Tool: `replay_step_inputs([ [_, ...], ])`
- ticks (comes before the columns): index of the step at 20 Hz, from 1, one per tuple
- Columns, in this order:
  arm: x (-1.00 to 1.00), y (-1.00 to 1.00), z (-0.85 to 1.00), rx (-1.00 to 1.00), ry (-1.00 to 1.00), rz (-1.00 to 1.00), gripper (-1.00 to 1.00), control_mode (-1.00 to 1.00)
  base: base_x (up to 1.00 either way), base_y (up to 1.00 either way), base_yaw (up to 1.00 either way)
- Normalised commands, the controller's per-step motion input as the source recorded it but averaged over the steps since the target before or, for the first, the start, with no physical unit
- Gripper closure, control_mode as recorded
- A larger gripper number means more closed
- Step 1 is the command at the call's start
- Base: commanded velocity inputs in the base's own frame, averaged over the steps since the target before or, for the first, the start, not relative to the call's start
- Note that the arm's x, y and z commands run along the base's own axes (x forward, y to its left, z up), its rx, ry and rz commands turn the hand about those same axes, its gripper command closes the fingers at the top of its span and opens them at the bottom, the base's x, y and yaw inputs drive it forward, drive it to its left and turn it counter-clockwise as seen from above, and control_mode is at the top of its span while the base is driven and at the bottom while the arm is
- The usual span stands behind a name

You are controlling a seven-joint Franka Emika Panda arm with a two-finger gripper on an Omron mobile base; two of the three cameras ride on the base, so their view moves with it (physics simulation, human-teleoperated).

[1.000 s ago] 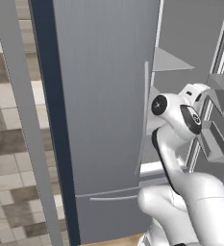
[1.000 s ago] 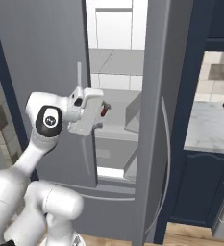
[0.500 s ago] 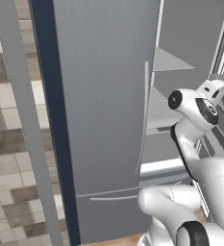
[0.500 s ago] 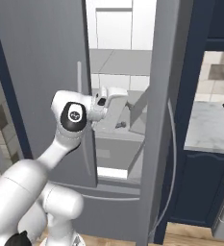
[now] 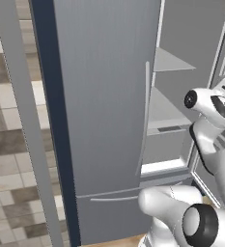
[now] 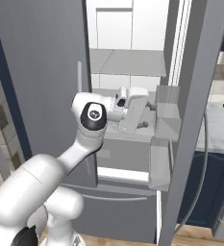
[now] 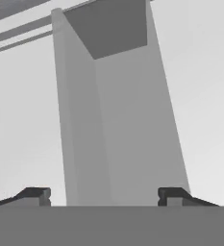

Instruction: Move the hot dog bun to the plate on the dining table and place the condiment next to that plate. Then navigate to the fridge and take the sausage and place it on the plate as well.

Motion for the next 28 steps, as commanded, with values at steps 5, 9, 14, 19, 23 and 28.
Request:
replay_step_inputs([
  [5,-0.83,0.97,0.38,0.05,0.0,0.09,-1.0,-1.0,0.0,0.0,0.0],
  [9,-0.76,1.0,0.43,0.11,0.01,0.13,-1.0,-1.0,0.0,0.0,0.0],
  [14,-0.5,1.0,0.41,0.28,0.04,0.13,-1.0,-1.0,0.0,0.0,0.0],
  [19,-0.28,0.94,0.11,0.44,0.07,0.07,-1.0,-1.0,0.0,0.0,0.0],
  [23,0.0,0.66,-0.02,0.49,0.0,0.0,-1.0,-1.0,0.0,0.0,0.0],
  [28,0.12,0.35,-0.16,0.41,-0.1,0.0,-1.0,-1.0,0.0,0.0,0.0],
])
